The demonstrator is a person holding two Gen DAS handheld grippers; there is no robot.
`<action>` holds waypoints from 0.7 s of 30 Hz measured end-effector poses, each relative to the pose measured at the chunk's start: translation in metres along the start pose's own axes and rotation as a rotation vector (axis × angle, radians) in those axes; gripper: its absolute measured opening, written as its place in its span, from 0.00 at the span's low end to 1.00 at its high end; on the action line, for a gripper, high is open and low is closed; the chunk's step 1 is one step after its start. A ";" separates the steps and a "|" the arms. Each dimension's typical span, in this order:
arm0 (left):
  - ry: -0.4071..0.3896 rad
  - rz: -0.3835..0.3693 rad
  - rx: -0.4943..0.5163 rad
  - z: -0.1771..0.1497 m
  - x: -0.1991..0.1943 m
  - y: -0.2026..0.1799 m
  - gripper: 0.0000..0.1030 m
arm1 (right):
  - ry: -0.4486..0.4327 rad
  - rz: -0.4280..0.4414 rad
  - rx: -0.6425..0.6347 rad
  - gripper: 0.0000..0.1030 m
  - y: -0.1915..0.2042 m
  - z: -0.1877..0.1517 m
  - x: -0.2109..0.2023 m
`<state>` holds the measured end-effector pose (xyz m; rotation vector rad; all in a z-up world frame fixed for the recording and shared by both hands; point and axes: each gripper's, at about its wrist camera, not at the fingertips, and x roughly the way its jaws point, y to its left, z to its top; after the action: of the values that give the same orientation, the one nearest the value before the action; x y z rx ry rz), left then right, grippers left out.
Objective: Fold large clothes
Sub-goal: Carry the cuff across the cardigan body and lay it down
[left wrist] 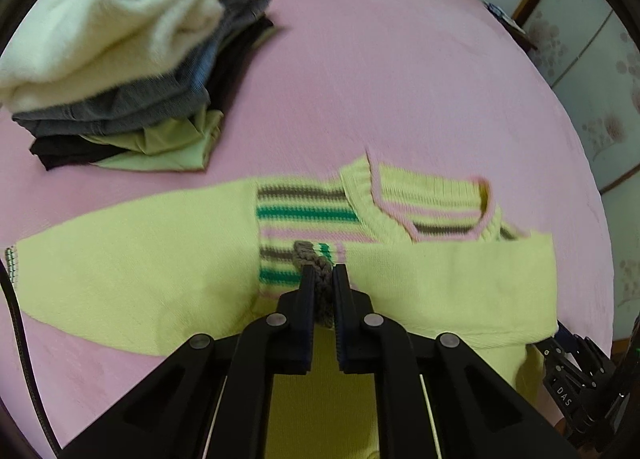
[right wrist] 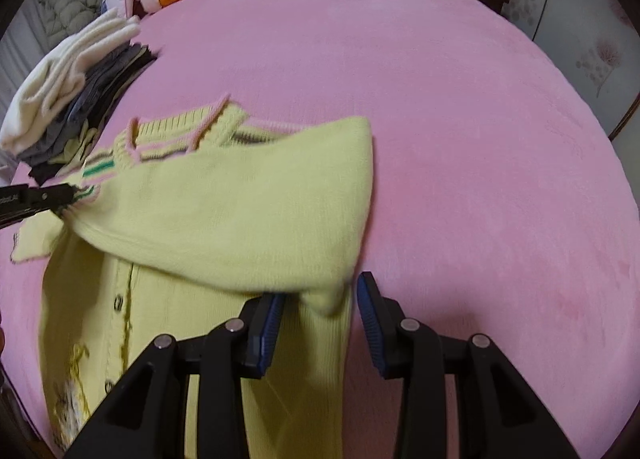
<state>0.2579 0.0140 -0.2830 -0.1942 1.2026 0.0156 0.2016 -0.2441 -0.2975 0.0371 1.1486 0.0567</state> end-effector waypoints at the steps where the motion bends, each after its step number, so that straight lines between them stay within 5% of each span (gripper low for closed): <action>1: -0.010 0.014 -0.001 0.000 -0.002 0.001 0.06 | -0.015 -0.008 0.010 0.36 -0.001 0.003 0.000; 8: 0.021 0.157 0.009 -0.007 0.025 0.014 0.01 | -0.032 -0.085 -0.039 0.36 -0.004 -0.002 0.002; 14: 0.046 0.125 0.028 -0.010 0.023 0.024 0.04 | 0.012 -0.115 -0.087 0.36 0.002 -0.011 0.000; 19: 0.058 0.083 0.016 -0.005 0.005 0.021 0.30 | 0.023 -0.065 -0.041 0.38 0.001 -0.012 -0.016; 21: 0.048 0.058 0.017 -0.003 -0.006 0.019 0.66 | 0.013 -0.055 -0.023 0.38 0.000 -0.011 -0.026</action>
<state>0.2504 0.0325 -0.2810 -0.1451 1.2560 0.0518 0.1812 -0.2458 -0.2783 -0.0146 1.1616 0.0216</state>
